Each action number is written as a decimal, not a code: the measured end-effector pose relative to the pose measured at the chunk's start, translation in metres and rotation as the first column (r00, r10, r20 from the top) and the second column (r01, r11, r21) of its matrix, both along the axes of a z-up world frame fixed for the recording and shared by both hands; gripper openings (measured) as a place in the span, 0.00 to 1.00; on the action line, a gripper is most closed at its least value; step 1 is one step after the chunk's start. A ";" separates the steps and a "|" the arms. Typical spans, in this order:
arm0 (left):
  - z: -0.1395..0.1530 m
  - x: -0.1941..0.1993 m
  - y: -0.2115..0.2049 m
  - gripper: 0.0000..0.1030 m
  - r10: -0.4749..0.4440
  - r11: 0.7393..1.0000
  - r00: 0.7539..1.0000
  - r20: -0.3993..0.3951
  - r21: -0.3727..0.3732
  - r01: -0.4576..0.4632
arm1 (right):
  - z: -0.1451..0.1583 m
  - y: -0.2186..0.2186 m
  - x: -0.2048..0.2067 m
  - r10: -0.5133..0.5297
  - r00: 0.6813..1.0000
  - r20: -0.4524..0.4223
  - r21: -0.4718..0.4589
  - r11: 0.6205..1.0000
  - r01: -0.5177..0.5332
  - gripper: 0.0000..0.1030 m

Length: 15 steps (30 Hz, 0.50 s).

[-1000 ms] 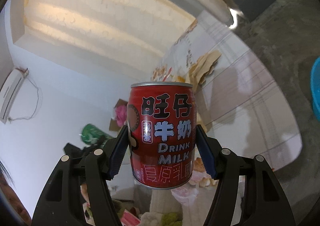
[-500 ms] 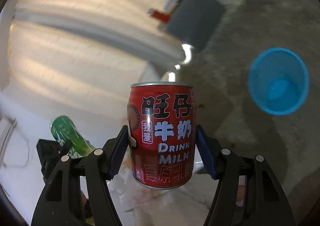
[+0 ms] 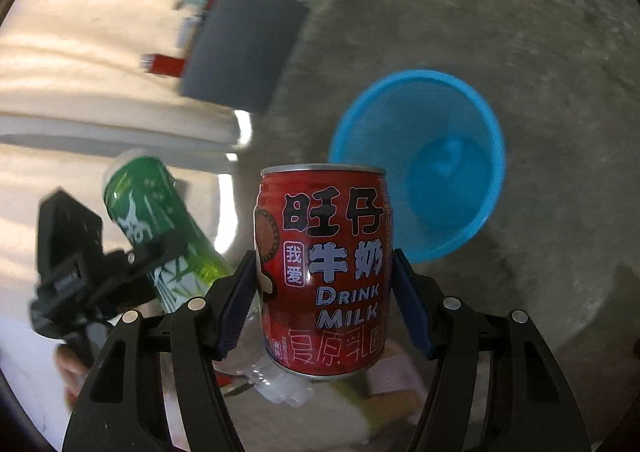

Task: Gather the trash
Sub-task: 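Open both grippers over the blue wastebasket, dropping can and bottle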

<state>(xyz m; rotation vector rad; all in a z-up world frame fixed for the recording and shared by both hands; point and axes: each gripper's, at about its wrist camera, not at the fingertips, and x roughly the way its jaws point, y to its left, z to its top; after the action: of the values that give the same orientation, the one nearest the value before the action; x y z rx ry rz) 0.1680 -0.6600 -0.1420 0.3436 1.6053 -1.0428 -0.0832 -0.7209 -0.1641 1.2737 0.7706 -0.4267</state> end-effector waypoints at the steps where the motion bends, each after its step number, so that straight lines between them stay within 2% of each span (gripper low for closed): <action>1: -0.016 0.000 -0.014 0.55 0.000 0.999 1.000 0.021 0.041 0.000 | -0.011 -0.007 0.002 -0.002 1.000 -0.030 0.003 1.000 0.002 0.60; 5: -0.059 -0.005 -0.038 0.59 0.039 0.989 0.995 0.086 0.140 -0.051 | -0.039 -0.022 0.011 0.007 0.992 -0.125 -0.008 1.000 -0.008 0.60; 7: -0.059 0.003 -0.043 0.62 0.083 0.986 0.993 0.078 0.136 -0.093 | -0.049 -0.027 0.019 0.022 0.988 -0.153 -0.009 1.000 -0.023 0.60; 8: -0.065 -0.005 -0.034 0.64 0.098 0.987 0.992 0.074 0.121 -0.107 | -0.055 -0.029 0.027 0.034 0.985 -0.171 -0.008 0.999 -0.036 0.60; 9: -0.059 -0.002 -0.031 0.67 0.108 0.988 0.991 0.074 0.104 -0.116 | -0.059 -0.030 0.032 0.042 0.981 -0.191 -0.009 0.999 -0.045 0.60; 12: -0.034 -0.008 -0.029 0.67 0.089 0.992 0.989 0.120 0.077 -0.098 | -0.075 -0.034 0.047 0.090 0.963 -0.252 -0.009 0.995 -0.095 0.60; 15: 0.011 -0.006 -0.007 0.67 0.079 0.996 0.986 0.146 0.034 -0.085 | -0.099 -0.036 0.067 0.145 0.936 -0.321 0.010 0.989 -0.149 0.60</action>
<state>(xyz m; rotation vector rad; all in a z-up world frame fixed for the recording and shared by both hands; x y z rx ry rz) 0.1619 -0.6670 -0.1312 0.3688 1.4989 -0.9039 -0.0163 -0.7564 -0.2631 1.1368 1.1293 -0.5242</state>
